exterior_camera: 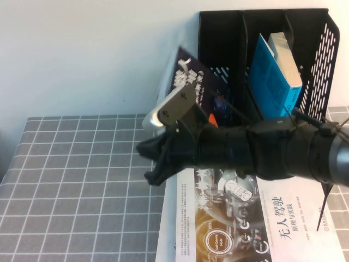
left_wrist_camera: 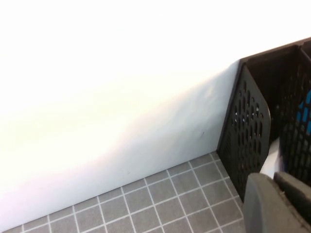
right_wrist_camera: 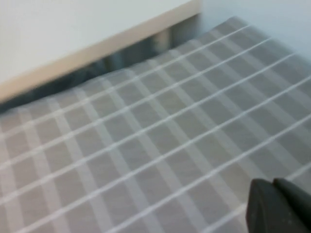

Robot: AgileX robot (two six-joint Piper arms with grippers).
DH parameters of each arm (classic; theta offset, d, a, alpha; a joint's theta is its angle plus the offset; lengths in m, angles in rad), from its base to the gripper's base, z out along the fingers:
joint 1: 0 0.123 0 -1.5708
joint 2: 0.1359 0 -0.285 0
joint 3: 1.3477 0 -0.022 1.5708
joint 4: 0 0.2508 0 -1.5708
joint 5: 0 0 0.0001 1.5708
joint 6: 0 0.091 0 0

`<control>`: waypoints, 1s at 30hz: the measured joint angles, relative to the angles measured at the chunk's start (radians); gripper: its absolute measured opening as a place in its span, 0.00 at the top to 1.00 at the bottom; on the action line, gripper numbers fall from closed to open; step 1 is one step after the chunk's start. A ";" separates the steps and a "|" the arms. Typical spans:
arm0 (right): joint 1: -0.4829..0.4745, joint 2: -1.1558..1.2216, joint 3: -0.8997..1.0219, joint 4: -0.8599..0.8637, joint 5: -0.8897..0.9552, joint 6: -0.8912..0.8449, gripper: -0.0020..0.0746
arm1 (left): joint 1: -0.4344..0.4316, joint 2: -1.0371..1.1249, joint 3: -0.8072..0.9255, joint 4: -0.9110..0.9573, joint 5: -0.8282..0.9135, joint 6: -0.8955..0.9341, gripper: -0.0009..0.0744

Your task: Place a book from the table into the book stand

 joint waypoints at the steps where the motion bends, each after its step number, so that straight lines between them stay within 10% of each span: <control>1: 0.002 -0.006 -0.010 0.000 -0.040 -0.033 0.98 | 0.000 -0.001 0.000 0.000 0.000 0.000 0.99; 11: -0.106 -0.053 -0.094 0.014 -0.256 -0.117 0.98 | 0.001 -0.002 0.000 -0.013 0.008 0.000 0.99; 19: -0.246 -0.113 -0.094 -0.017 0.190 0.086 0.98 | 0.001 -0.023 0.000 -0.050 -0.009 -0.011 0.99; 30: -0.268 -0.330 -0.103 -1.016 0.912 0.706 0.98 | 0.001 -0.164 0.096 -0.283 0.032 0.118 0.99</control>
